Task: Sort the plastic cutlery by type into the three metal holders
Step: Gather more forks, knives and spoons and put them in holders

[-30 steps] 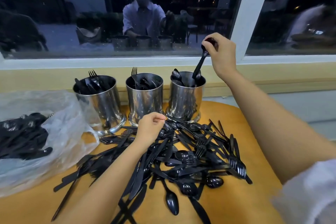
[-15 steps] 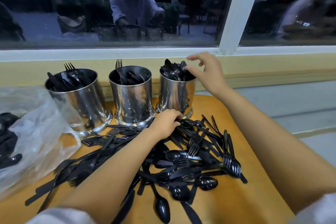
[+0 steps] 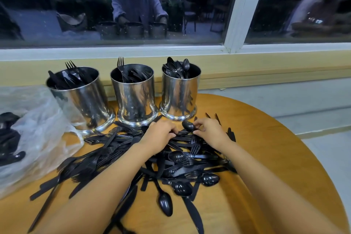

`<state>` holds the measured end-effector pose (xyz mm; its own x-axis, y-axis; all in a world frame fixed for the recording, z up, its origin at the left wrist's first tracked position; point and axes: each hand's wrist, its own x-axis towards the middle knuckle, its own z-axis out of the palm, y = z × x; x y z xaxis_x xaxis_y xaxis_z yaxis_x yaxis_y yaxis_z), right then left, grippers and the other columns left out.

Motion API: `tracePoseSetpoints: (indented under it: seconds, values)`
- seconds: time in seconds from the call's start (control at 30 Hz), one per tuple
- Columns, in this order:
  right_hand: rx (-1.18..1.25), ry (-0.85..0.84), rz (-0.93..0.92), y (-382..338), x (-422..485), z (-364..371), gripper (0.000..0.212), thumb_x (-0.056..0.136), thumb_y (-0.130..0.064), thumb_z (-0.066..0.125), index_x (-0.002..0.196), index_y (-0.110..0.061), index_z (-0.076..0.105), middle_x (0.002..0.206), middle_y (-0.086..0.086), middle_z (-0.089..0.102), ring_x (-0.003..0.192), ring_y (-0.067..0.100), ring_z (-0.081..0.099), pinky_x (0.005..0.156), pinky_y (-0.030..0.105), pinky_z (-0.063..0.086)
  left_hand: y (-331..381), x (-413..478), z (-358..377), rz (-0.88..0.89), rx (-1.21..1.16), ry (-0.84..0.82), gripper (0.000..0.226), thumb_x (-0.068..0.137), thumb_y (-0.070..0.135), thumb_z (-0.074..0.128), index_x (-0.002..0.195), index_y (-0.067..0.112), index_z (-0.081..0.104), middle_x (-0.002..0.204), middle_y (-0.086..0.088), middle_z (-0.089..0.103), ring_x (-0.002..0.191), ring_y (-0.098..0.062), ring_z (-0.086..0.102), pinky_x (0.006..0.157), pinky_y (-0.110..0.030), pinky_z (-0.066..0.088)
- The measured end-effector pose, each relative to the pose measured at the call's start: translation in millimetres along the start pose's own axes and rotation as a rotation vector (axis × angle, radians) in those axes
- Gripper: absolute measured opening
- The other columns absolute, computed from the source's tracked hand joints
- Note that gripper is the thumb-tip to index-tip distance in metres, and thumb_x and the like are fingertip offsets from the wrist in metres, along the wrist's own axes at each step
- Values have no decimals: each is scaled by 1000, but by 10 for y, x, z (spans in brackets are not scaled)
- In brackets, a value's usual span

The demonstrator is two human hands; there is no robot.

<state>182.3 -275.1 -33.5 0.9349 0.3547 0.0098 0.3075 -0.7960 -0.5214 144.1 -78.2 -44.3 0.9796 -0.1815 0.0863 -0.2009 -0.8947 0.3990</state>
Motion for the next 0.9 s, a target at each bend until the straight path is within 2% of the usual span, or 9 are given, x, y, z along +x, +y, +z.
tracePoseSetpoints:
  seconds: [0.13,0.27,0.4,0.47,0.53,0.63,0.7,0.8,0.9]
  values:
    - [-68,41,-36,-78,-70,69,14,92,-24,65,104,-17,69,103,0,66,88,11,52,78,30,45,-55,-148,-31,25,-22,28,15,98,22,59,107,17,70,108,2,68,103,-19,58,94,-35,43]
    - [101,240,-51,-188,-84,32,7,92,-25,65,92,-19,65,86,-4,66,94,18,56,78,35,46,-68,-215,-152,11,-204,175,15,98,18,58,101,12,72,95,0,71,89,-17,63,82,-33,51]
    - [344,332,-74,-362,-112,-87,2,98,-21,56,96,-20,56,76,-4,66,66,14,62,68,44,54,71,-240,-418,-45,-479,424,11,101,16,51,100,15,62,84,4,69,73,-8,63,70,-21,51]
    - [369,352,-104,-483,-172,-143,14,100,-20,50,110,-22,61,78,-7,65,61,9,56,61,36,50,166,-298,-555,-88,-569,518,12,103,16,47,100,19,58,76,6,64,64,-7,58,64,-19,48]
    - [427,332,-111,-609,-264,-182,29,103,-24,44,127,-19,61,104,-11,66,87,2,58,74,17,45,247,-400,-661,-140,-604,571,18,104,20,43,99,22,60,73,4,59,68,-10,56,68,-22,45]
    - [603,262,-84,-784,-449,-182,38,106,-26,32,132,-17,58,110,-18,58,113,7,52,95,21,40,339,-625,-721,-245,-778,550,25,105,19,40,109,23,64,75,3,56,66,-3,51,72,-20,42]
    - [722,230,-69,-874,-601,-146,35,105,-21,36,133,-20,57,96,-21,55,106,9,55,95,27,43,344,-791,-698,-358,-934,515,24,104,18,45,120,20,61,76,4,57,68,-3,51,74,-20,43]
    - [944,167,-15,-993,-848,-68,34,101,-16,50,133,-23,55,88,-8,59,79,5,54,76,16,45,368,-1061,-640,-546,-1208,488,18,100,16,54,115,14,63,75,3,56,64,-8,48,62,-19,45]
    - [1120,54,57,-1125,-1050,33,31,94,-20,62,124,-22,59,82,-4,69,79,6,61,93,29,44,460,-1309,-540,-625,-1436,479,7,101,14,54,99,8,58,86,-7,66,67,-14,63,62,-24,57]
